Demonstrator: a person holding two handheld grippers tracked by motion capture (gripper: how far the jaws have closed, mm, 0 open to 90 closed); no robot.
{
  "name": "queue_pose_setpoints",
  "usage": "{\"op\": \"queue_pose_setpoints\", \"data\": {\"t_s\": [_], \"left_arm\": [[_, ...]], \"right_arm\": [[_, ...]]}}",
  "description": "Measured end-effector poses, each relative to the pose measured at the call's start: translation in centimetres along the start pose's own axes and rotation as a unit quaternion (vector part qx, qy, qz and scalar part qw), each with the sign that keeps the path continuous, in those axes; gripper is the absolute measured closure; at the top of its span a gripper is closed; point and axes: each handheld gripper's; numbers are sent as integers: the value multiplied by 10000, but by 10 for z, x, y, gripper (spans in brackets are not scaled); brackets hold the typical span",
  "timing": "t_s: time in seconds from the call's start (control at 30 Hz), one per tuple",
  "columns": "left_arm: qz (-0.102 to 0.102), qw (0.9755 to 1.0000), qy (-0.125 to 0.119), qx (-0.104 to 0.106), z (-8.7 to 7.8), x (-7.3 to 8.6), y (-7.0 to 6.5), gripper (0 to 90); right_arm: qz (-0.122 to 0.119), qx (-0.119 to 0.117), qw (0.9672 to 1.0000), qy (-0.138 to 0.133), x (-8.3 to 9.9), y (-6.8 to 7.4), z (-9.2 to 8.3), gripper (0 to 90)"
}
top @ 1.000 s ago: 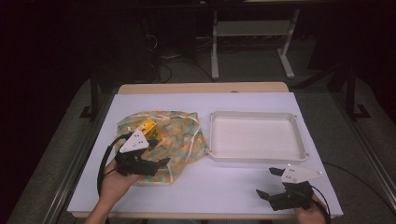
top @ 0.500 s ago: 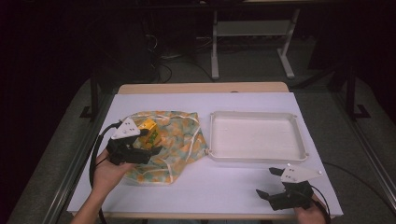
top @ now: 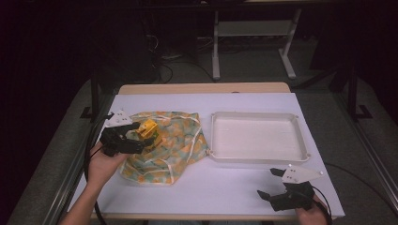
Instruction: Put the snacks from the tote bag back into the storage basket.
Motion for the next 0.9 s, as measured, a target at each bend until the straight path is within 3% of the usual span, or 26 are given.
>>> {"op": "queue_pose_setpoints", "data": {"t_s": [0.5,0.6,0.8,0.9], "left_arm": [[-313,9991,210,-180,15,6,25,213],[-335,9988,334,-122,23,6,27,213],[-241,9982,479,-258,31,4,27,215],[-295,9978,523,-273,35,3,28,220]], "right_arm": [[32,-6,10000,31,0,-1,1,134],[46,-1,10000,9,0,-1,1,134],[30,7,10000,10,1,-2,0,134],[47,21,10000,1,1,-1,0,134]]}}
Point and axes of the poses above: each handheld gripper's, and its own axes: z roughly forward along the jaws, x roughly out of its underside, y roughly to its left, and after that the axes turned 3 degrees about y, right-handed
